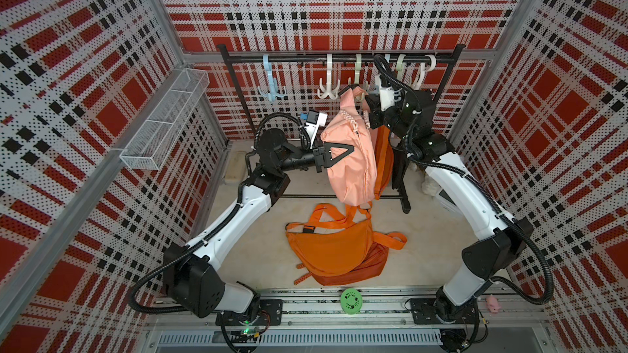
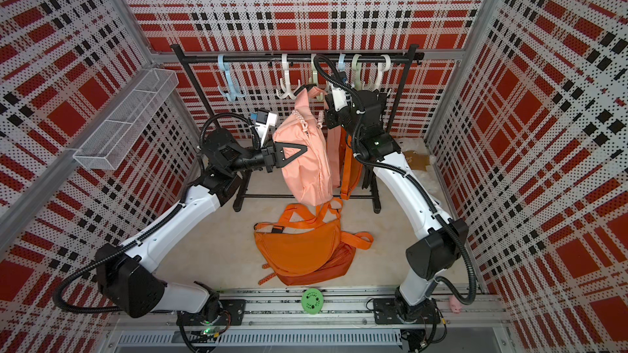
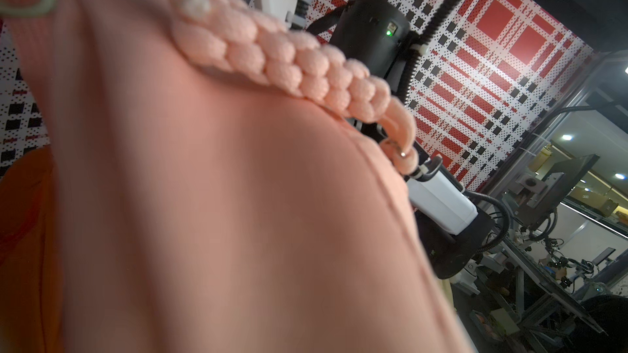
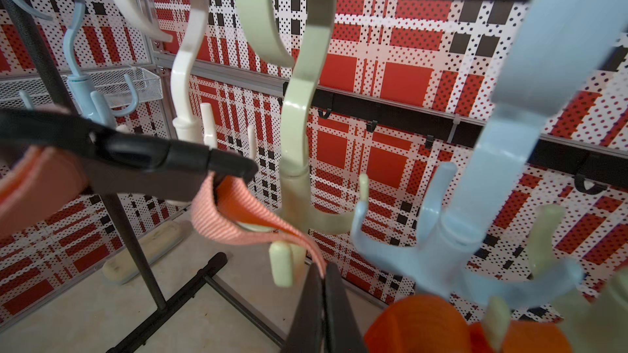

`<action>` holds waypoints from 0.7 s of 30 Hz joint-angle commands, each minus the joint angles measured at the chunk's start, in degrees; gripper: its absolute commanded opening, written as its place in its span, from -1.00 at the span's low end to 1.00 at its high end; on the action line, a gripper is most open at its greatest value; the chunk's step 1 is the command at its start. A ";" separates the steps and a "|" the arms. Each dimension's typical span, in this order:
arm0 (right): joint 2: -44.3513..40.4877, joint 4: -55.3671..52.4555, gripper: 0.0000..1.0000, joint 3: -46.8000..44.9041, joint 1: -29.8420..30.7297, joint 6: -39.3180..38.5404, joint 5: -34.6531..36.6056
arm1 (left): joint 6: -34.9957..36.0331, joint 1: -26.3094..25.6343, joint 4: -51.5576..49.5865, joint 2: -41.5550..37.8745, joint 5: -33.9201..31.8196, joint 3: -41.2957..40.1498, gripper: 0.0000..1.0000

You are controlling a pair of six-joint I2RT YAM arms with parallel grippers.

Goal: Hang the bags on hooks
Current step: Hang the bag on the hook.

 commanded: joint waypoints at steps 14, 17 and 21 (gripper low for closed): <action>-13.62 3.41 0.50 -12.00 -0.17 0.37 -2.44 | 1.50 -0.58 -2.06 -2.01 -0.99 -5.26 0.30; -17.25 3.50 0.61 -14.92 -0.18 1.21 -2.70 | 4.82 -0.89 -6.20 -3.25 -2.27 -6.19 0.58; -21.56 3.70 0.70 -19.11 -0.18 2.55 -2.98 | 12.06 -1.39 -16.05 -6.32 -7.22 -6.11 0.74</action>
